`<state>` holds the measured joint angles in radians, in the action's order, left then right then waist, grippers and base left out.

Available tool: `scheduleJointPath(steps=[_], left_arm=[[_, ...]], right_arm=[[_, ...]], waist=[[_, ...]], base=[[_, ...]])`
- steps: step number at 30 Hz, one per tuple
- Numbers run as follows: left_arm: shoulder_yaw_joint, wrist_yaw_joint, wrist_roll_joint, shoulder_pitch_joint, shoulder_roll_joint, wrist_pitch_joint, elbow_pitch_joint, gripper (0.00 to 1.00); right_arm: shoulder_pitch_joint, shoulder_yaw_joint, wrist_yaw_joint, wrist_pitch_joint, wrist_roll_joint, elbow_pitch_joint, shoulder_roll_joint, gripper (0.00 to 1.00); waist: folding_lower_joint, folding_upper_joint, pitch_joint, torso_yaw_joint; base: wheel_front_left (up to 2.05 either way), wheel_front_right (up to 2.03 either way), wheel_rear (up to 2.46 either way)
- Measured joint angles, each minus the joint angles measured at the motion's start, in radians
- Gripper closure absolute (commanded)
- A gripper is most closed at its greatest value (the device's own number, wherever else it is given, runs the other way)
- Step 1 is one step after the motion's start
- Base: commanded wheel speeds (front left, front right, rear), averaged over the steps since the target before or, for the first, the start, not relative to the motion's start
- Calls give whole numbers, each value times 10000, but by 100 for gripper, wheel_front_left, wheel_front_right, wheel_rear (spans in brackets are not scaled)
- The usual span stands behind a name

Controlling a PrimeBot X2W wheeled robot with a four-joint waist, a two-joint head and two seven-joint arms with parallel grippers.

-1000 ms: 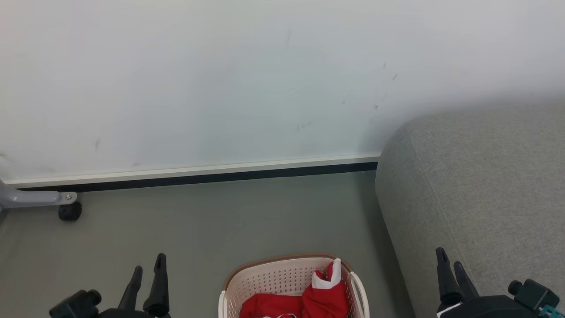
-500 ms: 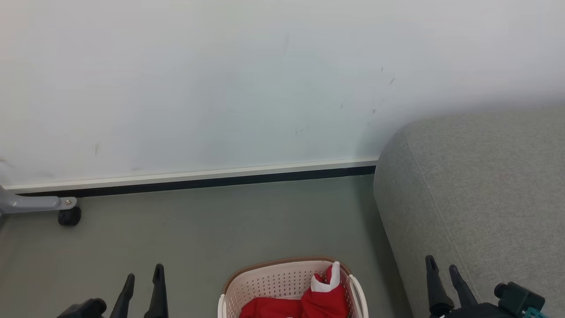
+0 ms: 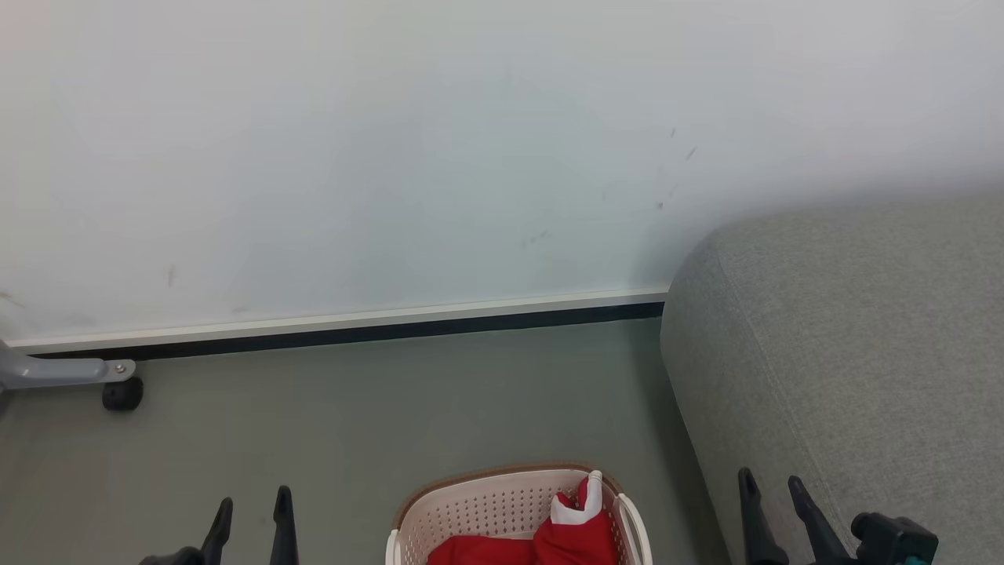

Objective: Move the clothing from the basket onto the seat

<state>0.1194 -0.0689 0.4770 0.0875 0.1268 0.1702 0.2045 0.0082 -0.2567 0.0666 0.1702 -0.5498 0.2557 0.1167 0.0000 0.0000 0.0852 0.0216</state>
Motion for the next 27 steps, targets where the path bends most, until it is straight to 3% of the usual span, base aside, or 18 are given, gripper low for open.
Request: scheduleJointPath(steps=[27], left_arm=[[244, -278, -2604, 406, 144, 794, -75, 0]], right_arm=[[225, -857, 489, 792, 2953, -192, 203, 0]], waist=[[0, 0, 128, 84]], base=[[0, 0, 0]])
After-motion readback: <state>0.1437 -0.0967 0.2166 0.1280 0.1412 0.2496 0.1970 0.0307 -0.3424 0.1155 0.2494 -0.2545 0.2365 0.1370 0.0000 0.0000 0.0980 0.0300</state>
